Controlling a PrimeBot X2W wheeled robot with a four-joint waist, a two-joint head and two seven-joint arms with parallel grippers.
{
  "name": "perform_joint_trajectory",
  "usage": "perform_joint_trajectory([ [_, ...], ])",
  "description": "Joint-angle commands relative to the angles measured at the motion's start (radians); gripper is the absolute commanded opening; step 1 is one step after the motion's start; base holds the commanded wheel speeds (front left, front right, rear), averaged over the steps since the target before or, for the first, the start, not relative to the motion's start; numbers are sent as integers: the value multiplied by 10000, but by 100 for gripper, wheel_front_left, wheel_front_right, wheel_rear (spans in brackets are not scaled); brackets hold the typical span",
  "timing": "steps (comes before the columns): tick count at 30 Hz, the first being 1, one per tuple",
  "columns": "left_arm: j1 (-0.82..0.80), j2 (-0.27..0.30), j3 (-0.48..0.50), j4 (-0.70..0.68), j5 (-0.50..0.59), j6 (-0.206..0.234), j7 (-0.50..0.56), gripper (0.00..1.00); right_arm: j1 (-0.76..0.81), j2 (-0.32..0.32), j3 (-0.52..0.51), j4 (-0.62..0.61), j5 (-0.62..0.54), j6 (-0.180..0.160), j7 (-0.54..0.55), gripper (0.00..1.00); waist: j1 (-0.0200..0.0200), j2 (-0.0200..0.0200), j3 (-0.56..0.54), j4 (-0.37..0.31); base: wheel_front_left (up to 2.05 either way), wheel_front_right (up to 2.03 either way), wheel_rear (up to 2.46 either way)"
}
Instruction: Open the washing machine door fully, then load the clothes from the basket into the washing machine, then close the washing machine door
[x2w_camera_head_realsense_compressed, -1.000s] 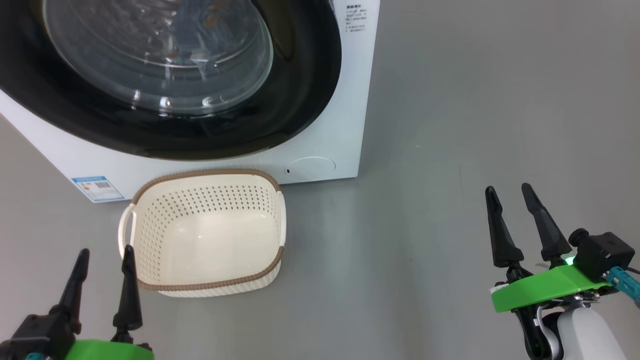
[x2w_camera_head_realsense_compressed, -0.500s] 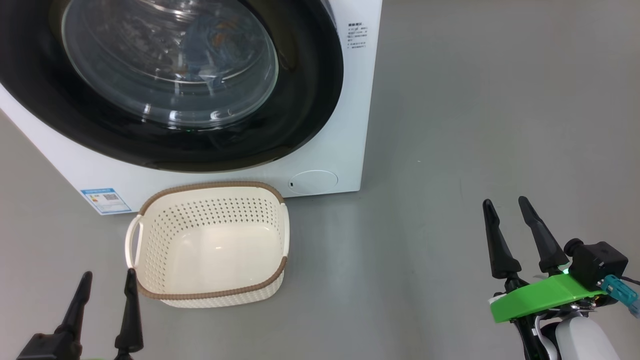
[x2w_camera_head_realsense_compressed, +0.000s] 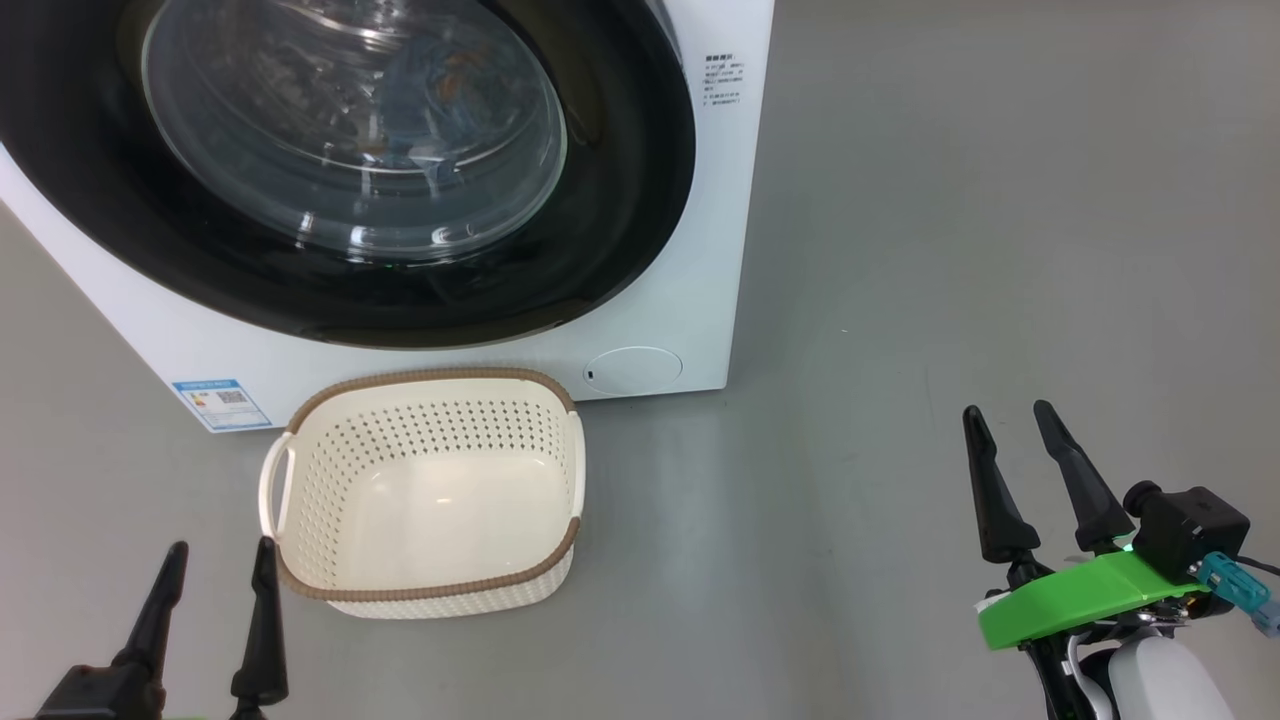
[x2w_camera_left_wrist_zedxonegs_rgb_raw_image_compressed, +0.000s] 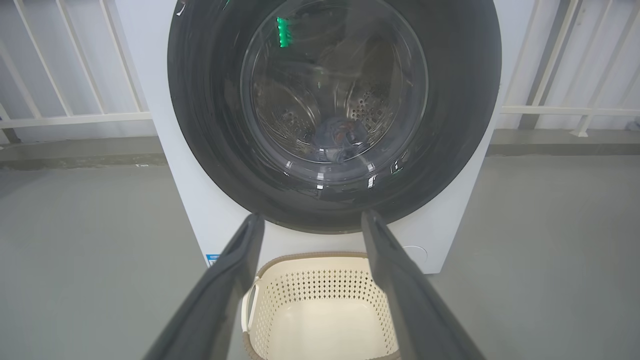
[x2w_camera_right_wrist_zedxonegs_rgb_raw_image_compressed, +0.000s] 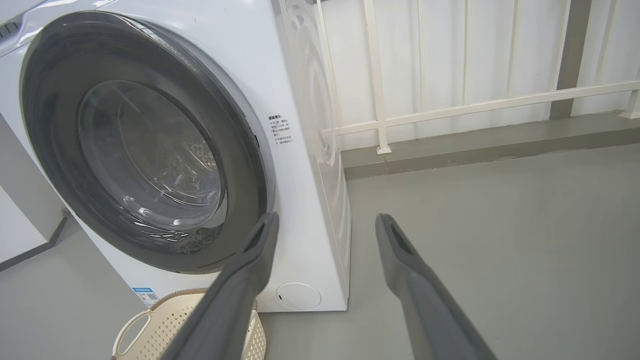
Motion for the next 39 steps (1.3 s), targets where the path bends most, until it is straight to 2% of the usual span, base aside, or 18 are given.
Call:
perform_joint_trajectory([
  [1, -271, 206, 297, -186, 73, -15, -63, 100, -19, -47, 224, -193, -50, -21, -45, 100, 0, -1, 3, 3, 0, 0, 0],
  [39, -304, 163, 302, -93, -109, -15, -63, 100, -36, 39, 79, -28, 1, -21, -46, 100, 0, -1, -123, 101, 0, 0, 0],
])
